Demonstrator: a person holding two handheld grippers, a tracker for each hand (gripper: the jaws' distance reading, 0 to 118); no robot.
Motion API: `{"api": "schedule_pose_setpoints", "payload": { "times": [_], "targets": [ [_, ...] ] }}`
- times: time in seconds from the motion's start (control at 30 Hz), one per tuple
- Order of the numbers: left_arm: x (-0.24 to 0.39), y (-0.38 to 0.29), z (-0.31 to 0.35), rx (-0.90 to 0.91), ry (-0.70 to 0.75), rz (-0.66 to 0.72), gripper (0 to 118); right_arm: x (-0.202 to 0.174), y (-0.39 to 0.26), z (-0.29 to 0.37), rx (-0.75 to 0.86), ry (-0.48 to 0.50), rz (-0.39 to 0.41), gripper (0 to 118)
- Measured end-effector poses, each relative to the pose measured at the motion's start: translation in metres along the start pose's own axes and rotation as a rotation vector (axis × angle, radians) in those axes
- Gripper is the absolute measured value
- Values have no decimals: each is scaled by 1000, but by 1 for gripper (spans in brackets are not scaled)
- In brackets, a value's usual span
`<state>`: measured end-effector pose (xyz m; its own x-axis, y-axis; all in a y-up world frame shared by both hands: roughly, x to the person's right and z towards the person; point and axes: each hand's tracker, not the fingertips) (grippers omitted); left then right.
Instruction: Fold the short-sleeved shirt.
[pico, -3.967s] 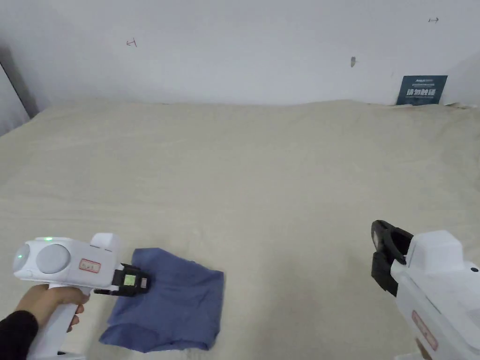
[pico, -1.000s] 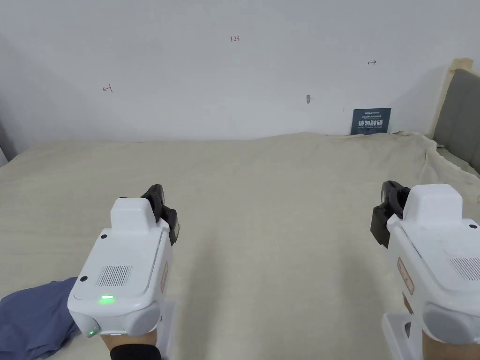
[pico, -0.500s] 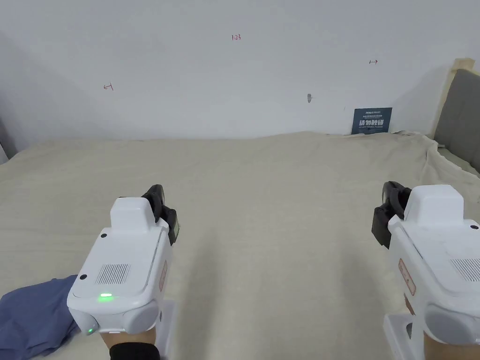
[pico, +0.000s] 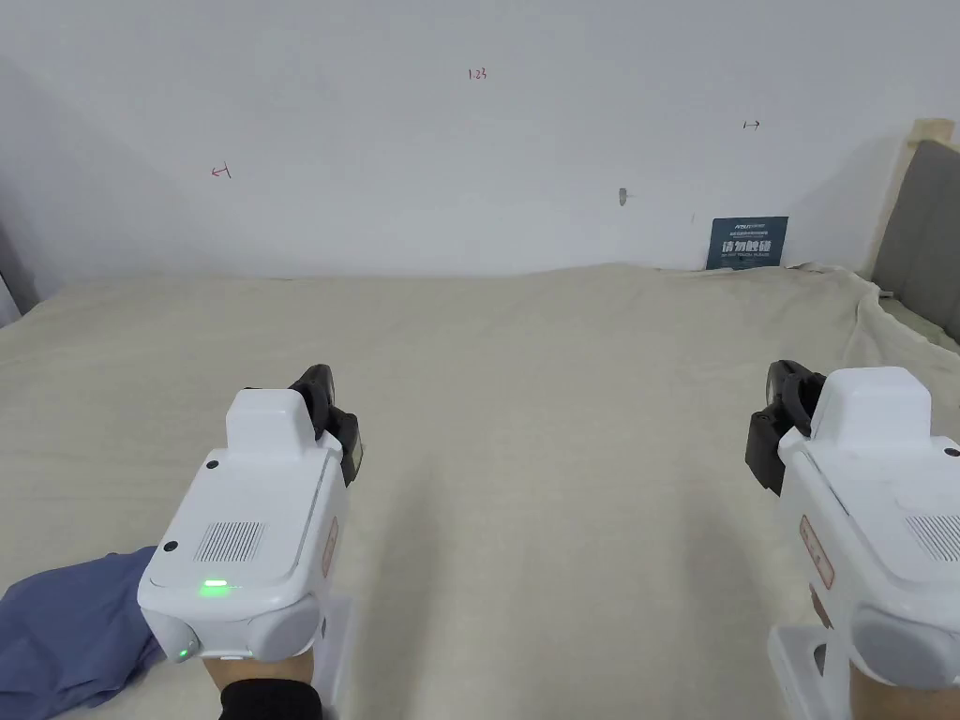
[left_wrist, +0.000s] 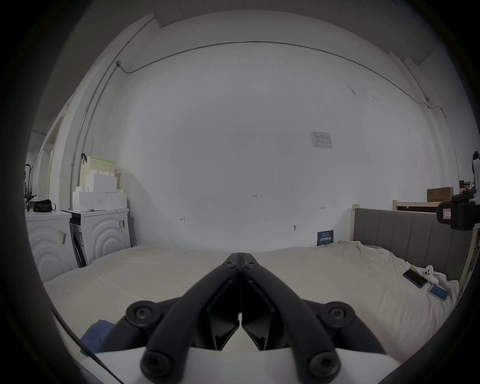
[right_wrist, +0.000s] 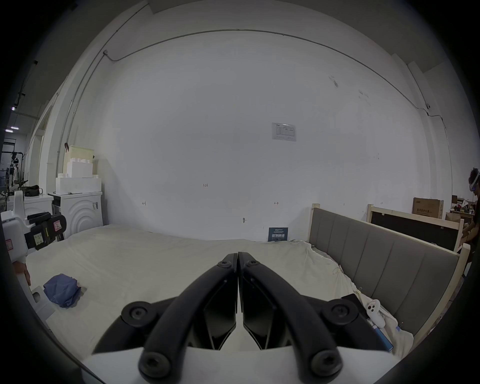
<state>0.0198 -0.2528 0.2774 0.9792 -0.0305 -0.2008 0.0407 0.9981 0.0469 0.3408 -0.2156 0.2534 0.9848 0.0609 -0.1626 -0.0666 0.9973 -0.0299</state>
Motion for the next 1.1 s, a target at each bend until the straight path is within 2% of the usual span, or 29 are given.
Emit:
{"api": "schedule_pose_setpoints", "payload": {
  "times": [1.1],
  "targets": [
    [3, -1, 2, -20, -10, -1, 0, 0, 1, 4, -1, -5, -8, 1]
  ]
}}
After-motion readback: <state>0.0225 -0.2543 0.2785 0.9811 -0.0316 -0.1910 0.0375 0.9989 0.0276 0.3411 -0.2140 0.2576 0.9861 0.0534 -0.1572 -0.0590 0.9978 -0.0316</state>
